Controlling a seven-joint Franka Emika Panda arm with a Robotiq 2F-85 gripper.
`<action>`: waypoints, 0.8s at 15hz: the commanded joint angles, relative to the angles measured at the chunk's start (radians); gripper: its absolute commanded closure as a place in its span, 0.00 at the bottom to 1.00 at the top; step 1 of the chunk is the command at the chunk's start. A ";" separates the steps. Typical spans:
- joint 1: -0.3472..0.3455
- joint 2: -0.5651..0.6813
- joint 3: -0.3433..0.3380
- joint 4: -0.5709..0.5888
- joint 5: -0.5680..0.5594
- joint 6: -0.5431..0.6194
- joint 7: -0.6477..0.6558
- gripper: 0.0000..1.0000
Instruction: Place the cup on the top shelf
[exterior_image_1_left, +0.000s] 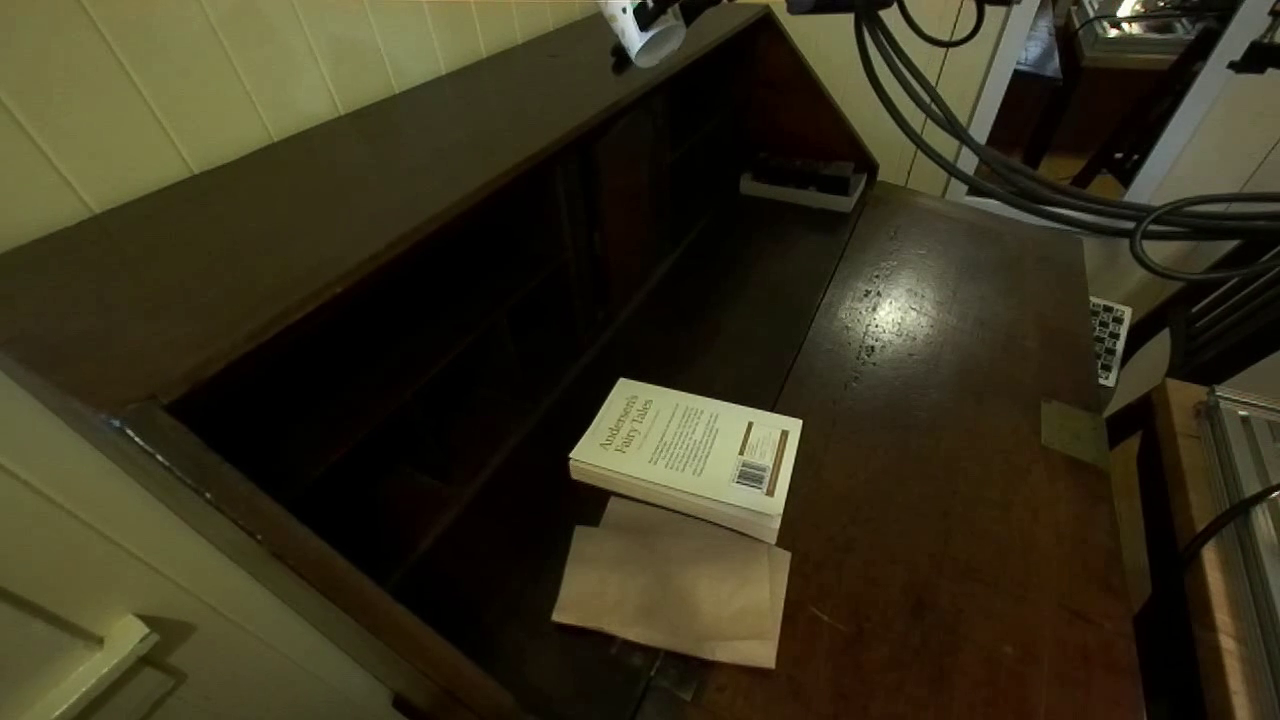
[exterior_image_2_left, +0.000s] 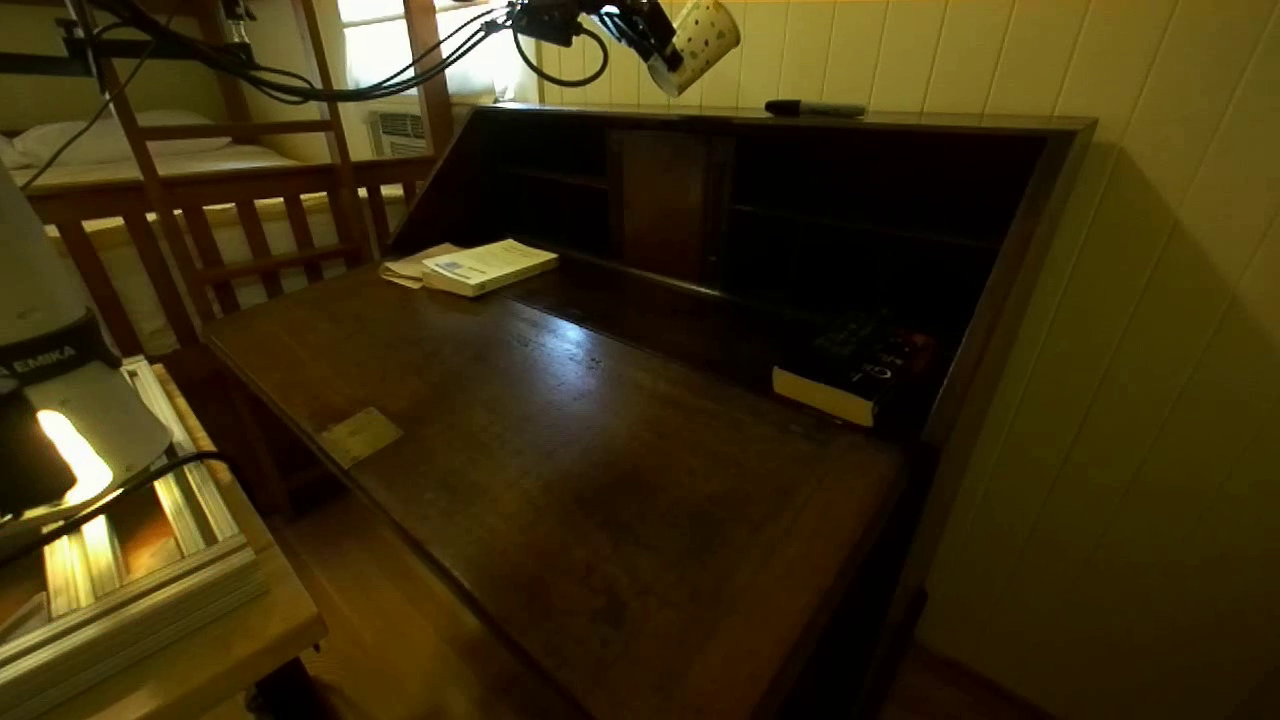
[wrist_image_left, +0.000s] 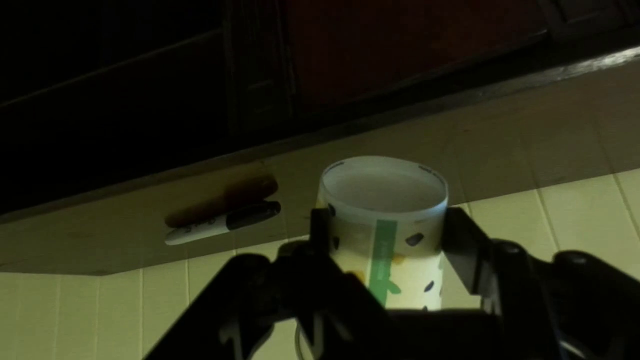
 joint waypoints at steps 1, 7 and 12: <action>-0.004 0.039 0.018 0.000 0.009 0.104 -0.005 0.66; 0.002 0.109 -0.013 0.002 -0.148 0.218 0.160 0.66; 0.001 0.156 -0.019 0.006 -0.155 0.305 0.189 0.66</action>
